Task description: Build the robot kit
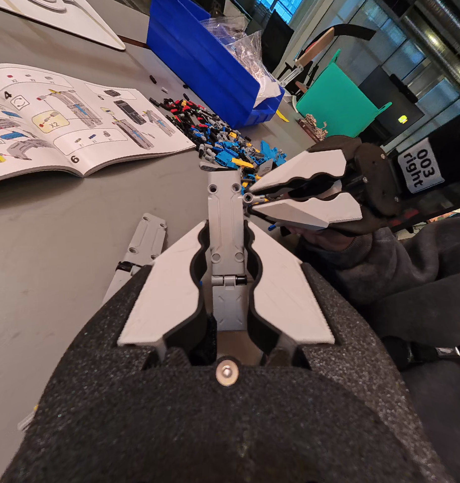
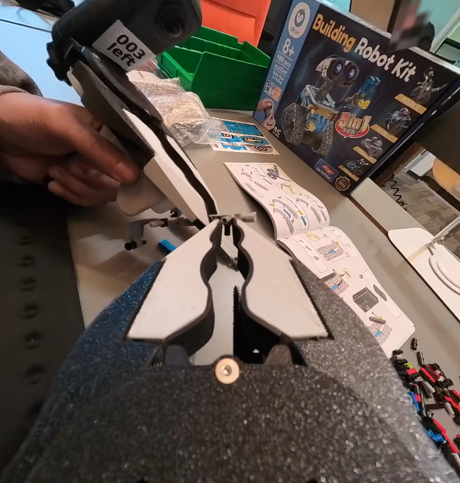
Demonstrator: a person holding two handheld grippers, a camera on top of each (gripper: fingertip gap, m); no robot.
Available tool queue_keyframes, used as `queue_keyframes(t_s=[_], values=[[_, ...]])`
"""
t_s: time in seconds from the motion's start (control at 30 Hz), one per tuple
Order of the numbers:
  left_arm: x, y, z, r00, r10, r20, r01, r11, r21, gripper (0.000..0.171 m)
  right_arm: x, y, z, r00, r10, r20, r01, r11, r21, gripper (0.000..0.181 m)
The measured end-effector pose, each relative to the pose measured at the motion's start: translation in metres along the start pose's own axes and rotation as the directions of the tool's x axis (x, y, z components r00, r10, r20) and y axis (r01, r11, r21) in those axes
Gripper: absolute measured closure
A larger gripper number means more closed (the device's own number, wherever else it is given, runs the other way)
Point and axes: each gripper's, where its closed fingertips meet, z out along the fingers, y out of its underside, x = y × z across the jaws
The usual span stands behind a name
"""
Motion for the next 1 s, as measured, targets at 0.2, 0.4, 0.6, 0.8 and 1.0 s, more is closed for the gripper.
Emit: queue_keyframes(t_s=[0.2,0.4,0.6,0.8,1.0], values=[[0.000,-0.002,0.000,0.999,-0.037,-0.025,0.037,0.999,0.014,0.141,0.006,0.001,-0.001,0.999,0.033,-0.015,-0.033,0.999,-0.009,0.176],[-0.004,-0.022,-0.014,0.996,-0.077,-0.043,0.083,0.986,0.143,0.123,0.029,0.008,-0.007,0.987,0.134,-0.092,-0.135,0.991,-0.011,0.176],[0.012,-0.017,-0.015,0.995,0.073,-0.075,-0.064,0.992,0.113,0.119,0.051,0.009,-0.017,0.955,0.256,-0.148,-0.252,0.967,0.044,0.177],[0.013,-0.011,-0.012,0.978,-0.085,-0.192,0.099,0.993,0.063,0.117,0.056,-0.009,-0.030,0.934,0.347,-0.084,-0.327,0.926,0.186,0.177],[0.027,-0.001,-0.005,0.959,-0.089,-0.267,0.089,0.996,-0.013,0.133,0.048,-0.017,-0.030,0.955,0.286,-0.081,-0.266,0.943,0.198,0.177]])
